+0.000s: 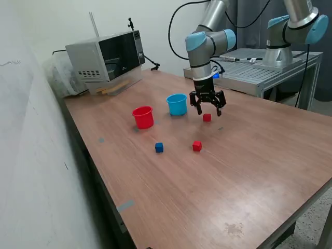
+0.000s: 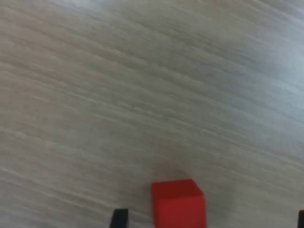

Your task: Place red objects in the red bin, and blue objects in the blue bin.

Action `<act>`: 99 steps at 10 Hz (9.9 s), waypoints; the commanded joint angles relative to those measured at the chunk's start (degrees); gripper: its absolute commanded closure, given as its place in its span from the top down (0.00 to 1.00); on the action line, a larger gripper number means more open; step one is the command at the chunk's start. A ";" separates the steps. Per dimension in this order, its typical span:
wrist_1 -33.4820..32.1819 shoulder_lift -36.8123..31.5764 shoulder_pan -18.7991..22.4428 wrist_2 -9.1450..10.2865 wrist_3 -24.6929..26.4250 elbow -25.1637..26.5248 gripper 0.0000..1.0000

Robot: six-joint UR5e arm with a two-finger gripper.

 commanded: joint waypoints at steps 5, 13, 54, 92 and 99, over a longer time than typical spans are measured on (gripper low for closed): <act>-0.01 0.12 -0.41 0.02 -3.26 0.41 1.00; -2.12 0.39 -0.41 -1.46 -3.44 0.59 0.00; 0.52 -1.98 7.12 -10.35 -0.28 -8.83 1.00; 11.59 19.55 12.77 -7.98 3.15 -35.62 0.00; 11.76 17.19 12.86 -16.59 2.45 -36.06 0.00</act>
